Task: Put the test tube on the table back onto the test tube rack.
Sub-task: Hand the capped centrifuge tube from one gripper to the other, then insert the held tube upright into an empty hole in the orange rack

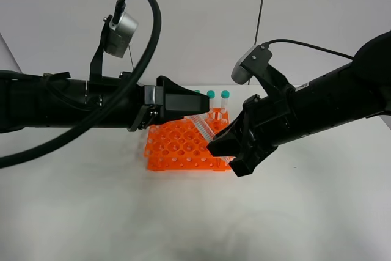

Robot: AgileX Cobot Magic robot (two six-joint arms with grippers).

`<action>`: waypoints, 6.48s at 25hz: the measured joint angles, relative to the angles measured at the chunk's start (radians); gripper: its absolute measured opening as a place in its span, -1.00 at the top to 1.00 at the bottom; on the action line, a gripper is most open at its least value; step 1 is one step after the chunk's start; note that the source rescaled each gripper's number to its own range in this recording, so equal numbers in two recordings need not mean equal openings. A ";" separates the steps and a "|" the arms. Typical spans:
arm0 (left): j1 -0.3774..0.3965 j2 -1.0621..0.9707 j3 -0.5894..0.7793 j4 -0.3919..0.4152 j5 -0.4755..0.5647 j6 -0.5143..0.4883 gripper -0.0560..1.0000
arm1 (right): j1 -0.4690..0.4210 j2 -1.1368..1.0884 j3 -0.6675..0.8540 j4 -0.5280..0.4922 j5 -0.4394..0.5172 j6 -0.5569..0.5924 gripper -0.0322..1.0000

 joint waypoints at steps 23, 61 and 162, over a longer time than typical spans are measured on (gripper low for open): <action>0.000 0.000 0.000 -0.001 0.013 -0.008 -0.54 | 0.000 0.000 0.000 0.002 0.049 0.000 0.90; 0.000 0.000 0.000 -0.006 0.035 -0.010 0.89 | 0.000 -0.052 -0.224 -0.276 0.205 0.416 -0.99; 0.000 -0.061 0.000 -0.006 0.060 -0.010 0.89 | -0.489 -1.386 0.369 -0.851 0.361 1.069 -1.00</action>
